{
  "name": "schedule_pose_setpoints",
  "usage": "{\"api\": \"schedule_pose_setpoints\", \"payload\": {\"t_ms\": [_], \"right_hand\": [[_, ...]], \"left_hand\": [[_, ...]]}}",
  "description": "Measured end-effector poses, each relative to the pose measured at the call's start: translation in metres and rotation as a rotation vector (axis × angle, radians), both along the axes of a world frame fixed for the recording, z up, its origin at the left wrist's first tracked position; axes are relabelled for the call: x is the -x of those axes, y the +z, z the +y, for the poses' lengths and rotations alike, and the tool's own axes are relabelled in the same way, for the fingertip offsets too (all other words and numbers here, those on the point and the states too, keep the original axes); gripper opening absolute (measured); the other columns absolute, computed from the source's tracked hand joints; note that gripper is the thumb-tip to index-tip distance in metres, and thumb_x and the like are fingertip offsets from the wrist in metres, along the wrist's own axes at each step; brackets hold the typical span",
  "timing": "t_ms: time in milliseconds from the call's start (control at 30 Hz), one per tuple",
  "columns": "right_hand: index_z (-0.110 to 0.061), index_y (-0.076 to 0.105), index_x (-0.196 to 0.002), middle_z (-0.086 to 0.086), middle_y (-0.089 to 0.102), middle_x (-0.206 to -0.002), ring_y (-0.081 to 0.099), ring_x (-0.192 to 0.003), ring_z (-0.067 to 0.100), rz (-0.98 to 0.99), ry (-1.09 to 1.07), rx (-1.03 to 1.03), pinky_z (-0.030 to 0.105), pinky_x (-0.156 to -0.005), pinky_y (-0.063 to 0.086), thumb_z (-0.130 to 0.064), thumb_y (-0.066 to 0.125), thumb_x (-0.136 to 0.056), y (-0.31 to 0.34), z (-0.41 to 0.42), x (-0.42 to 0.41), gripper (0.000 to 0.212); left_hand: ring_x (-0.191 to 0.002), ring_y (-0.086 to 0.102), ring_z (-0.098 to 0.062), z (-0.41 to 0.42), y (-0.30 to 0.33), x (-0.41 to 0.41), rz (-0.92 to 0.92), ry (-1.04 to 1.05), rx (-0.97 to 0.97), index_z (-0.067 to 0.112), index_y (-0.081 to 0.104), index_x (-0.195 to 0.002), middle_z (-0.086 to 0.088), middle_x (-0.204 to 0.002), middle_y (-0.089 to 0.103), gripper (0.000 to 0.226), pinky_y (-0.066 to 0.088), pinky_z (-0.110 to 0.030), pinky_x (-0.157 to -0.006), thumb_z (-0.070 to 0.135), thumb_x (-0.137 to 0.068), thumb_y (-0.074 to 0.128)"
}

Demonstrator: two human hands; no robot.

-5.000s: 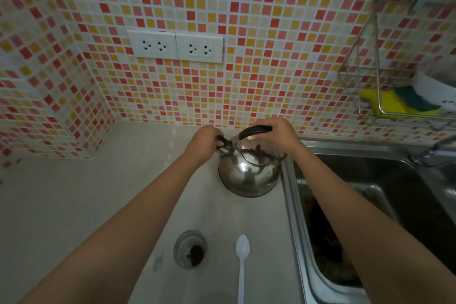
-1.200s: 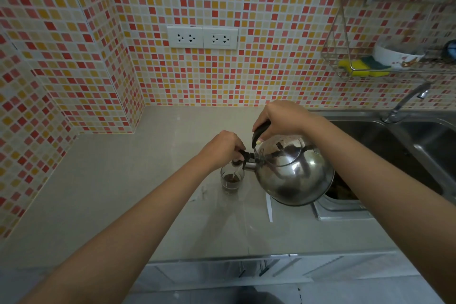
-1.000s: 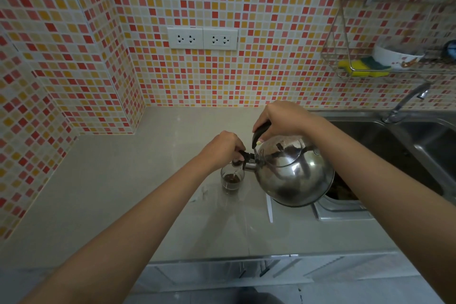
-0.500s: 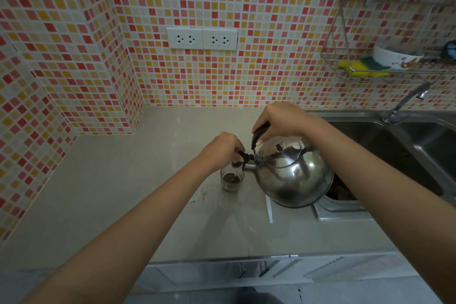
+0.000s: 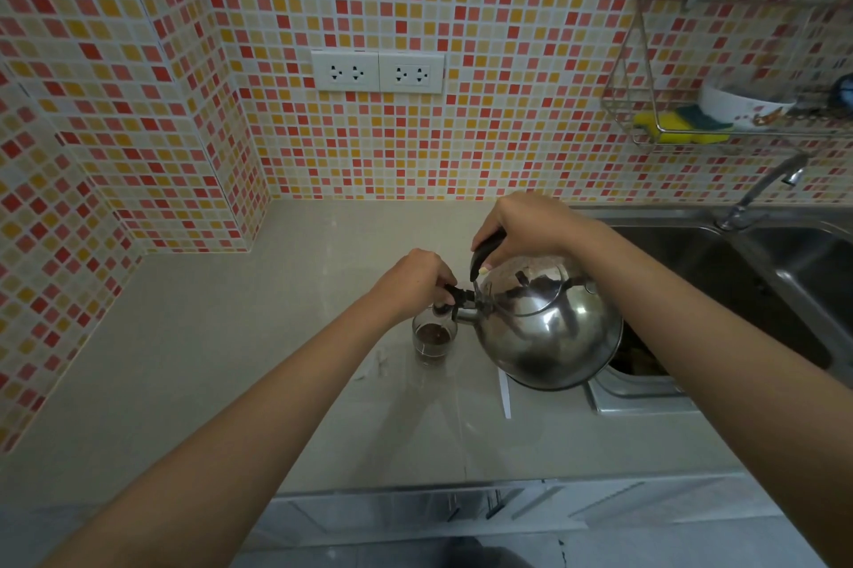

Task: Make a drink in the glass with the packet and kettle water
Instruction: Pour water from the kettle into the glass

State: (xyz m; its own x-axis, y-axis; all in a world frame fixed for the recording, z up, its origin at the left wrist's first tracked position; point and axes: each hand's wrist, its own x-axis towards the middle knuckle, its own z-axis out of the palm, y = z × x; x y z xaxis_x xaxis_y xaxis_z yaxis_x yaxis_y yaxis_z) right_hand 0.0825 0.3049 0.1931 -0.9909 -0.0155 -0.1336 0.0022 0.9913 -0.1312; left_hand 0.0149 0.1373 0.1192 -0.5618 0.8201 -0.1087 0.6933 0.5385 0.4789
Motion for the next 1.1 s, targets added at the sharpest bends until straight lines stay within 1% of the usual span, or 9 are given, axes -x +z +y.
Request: {"api": "schedule_pose_setpoints", "payload": {"t_ms": [100, 200, 367, 567, 633, 733, 833, 933, 1100], "right_hand": [[-0.034, 0.073, -0.098, -0.016, 0.074, -0.087, 0.064, -0.074, 0.003, -0.01, 0.001, 0.069, 0.035, -0.069, 0.058, -0.035, 0.077, -0.072, -0.001, 0.006, -0.001, 0.027], [-0.036, 0.073, -0.096, -0.018, 0.074, -0.085, 0.066, -0.073, 0.0, -0.016, -0.008, 0.174, 0.034, -0.071, 0.059, -0.03, 0.077, -0.072, -0.002, 0.016, -0.005, 0.026], [-0.032, 0.073, -0.093, -0.016, 0.074, -0.084, 0.067, -0.073, -0.001, -0.001, -0.047, 0.317, 0.03, -0.072, 0.06, -0.03, 0.08, -0.069, -0.002, 0.038, -0.007, 0.025], [-0.022, 0.075, -0.09, -0.004, 0.074, -0.08, 0.068, -0.073, 0.011, 0.091, -0.117, 0.381, 0.034, -0.07, 0.056, -0.026, 0.079, -0.072, 0.011, 0.074, 0.005, 0.019], [-0.023, 0.075, -0.089, -0.006, 0.073, -0.079, 0.066, -0.072, 0.006, 0.132, -0.142, 0.404, 0.028, -0.065, 0.054, -0.023, 0.079, -0.073, 0.011, 0.086, 0.012, 0.016], [-0.024, 0.075, -0.092, -0.011, 0.071, -0.078, 0.064, -0.07, 0.001, 0.174, -0.176, 0.444, 0.018, -0.062, 0.046, -0.02, 0.078, -0.074, 0.006, 0.101, 0.025, 0.019], [-0.019, 0.075, -0.094, -0.002, 0.074, -0.081, 0.065, -0.074, 0.01, 0.187, -0.19, 0.475, 0.023, -0.066, 0.049, -0.017, 0.078, -0.074, -0.005, 0.116, 0.039, 0.02], [-0.015, 0.075, -0.095, 0.005, 0.074, -0.087, 0.065, -0.08, 0.014, 0.183, -0.196, 0.497, 0.028, -0.074, 0.052, -0.014, 0.078, -0.075, -0.023, 0.128, 0.054, 0.021], [-0.008, 0.073, -0.099, 0.011, 0.073, -0.094, 0.064, -0.088, 0.021, 0.158, -0.216, 0.512, 0.036, -0.082, 0.05, -0.012, 0.077, -0.075, -0.051, 0.144, 0.079, 0.025]], "left_hand": [[-0.096, 0.064, -0.027, -0.001, -0.003, 0.003, -0.034, 0.015, -0.018, 0.006, 0.07, -0.115, -0.015, -0.109, 0.071, 0.032, 0.042, -0.025, -0.075, 0.013, -0.084, 0.07], [-0.086, 0.061, -0.023, -0.003, -0.006, 0.008, -0.073, 0.032, -0.052, 0.007, 0.072, -0.112, -0.014, -0.105, 0.072, 0.031, 0.043, -0.025, -0.074, 0.012, -0.082, 0.073], [-0.079, 0.056, -0.011, -0.001, -0.01, 0.017, -0.174, 0.084, -0.17, 0.005, 0.073, -0.109, -0.015, -0.103, 0.074, 0.031, 0.04, -0.016, -0.073, 0.009, -0.078, 0.076], [-0.085, 0.06, -0.018, 0.023, 0.001, 0.037, -0.276, 0.206, -0.366, 0.005, 0.071, -0.113, -0.015, -0.101, 0.072, 0.034, 0.048, -0.027, -0.085, 0.009, -0.079, 0.075], [-0.087, 0.061, -0.018, 0.036, 0.005, 0.048, -0.286, 0.23, -0.39, 0.006, 0.071, -0.113, -0.011, -0.096, 0.071, 0.033, 0.049, -0.029, -0.091, 0.009, -0.08, 0.074], [-0.08, 0.058, -0.013, 0.054, 0.008, 0.063, -0.276, 0.255, -0.394, 0.005, 0.07, -0.114, -0.005, -0.088, 0.066, 0.033, 0.049, -0.029, -0.091, 0.007, -0.081, 0.073], [-0.083, 0.057, -0.015, 0.073, 0.005, 0.078, -0.247, 0.292, -0.367, 0.003, 0.07, -0.114, -0.011, -0.097, 0.069, 0.033, 0.047, -0.026, -0.088, 0.006, -0.082, 0.072], [-0.096, 0.063, -0.023, 0.09, -0.004, 0.089, -0.226, 0.354, -0.317, 0.002, 0.068, -0.116, -0.016, -0.11, 0.07, 0.033, 0.047, -0.025, -0.09, 0.005, -0.084, 0.07], [-0.103, 0.065, -0.026, 0.11, -0.023, 0.105, -0.19, 0.428, -0.242, 0.001, 0.067, -0.119, -0.017, -0.116, 0.069, 0.032, 0.044, -0.02, -0.086, 0.005, -0.087, 0.066]]}}
